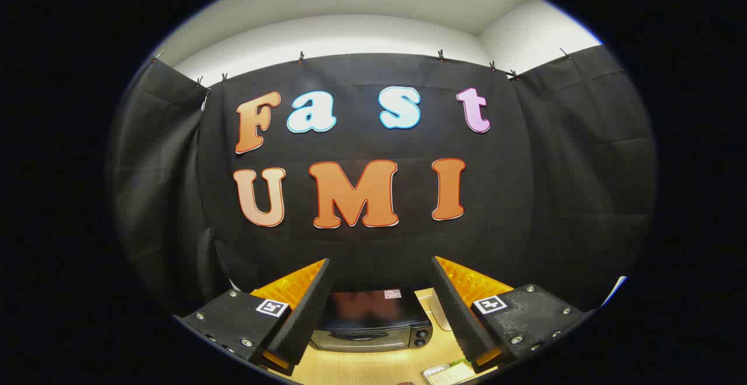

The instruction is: Open the toaster oven, put the food inside, and close the toaster oven door.

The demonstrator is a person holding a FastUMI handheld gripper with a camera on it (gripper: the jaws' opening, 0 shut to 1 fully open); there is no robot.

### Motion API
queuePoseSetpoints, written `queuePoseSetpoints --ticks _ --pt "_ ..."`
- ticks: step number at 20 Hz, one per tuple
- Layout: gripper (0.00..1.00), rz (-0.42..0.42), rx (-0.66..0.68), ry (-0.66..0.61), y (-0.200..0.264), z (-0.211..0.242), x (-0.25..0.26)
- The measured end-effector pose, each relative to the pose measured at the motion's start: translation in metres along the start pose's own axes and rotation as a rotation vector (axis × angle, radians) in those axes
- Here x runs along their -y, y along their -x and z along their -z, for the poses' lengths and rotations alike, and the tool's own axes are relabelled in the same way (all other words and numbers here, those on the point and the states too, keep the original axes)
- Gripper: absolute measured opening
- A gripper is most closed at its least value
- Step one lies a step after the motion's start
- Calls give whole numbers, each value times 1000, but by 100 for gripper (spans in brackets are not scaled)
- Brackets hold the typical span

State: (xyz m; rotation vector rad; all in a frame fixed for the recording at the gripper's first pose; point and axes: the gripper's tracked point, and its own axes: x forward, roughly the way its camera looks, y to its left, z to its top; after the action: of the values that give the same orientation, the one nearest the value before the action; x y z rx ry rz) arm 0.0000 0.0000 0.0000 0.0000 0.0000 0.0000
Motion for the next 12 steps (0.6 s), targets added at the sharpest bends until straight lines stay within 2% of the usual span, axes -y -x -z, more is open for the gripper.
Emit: queuePoseSetpoints --ticks 12 --pt "99 -26 -15 4 9 6 -18"
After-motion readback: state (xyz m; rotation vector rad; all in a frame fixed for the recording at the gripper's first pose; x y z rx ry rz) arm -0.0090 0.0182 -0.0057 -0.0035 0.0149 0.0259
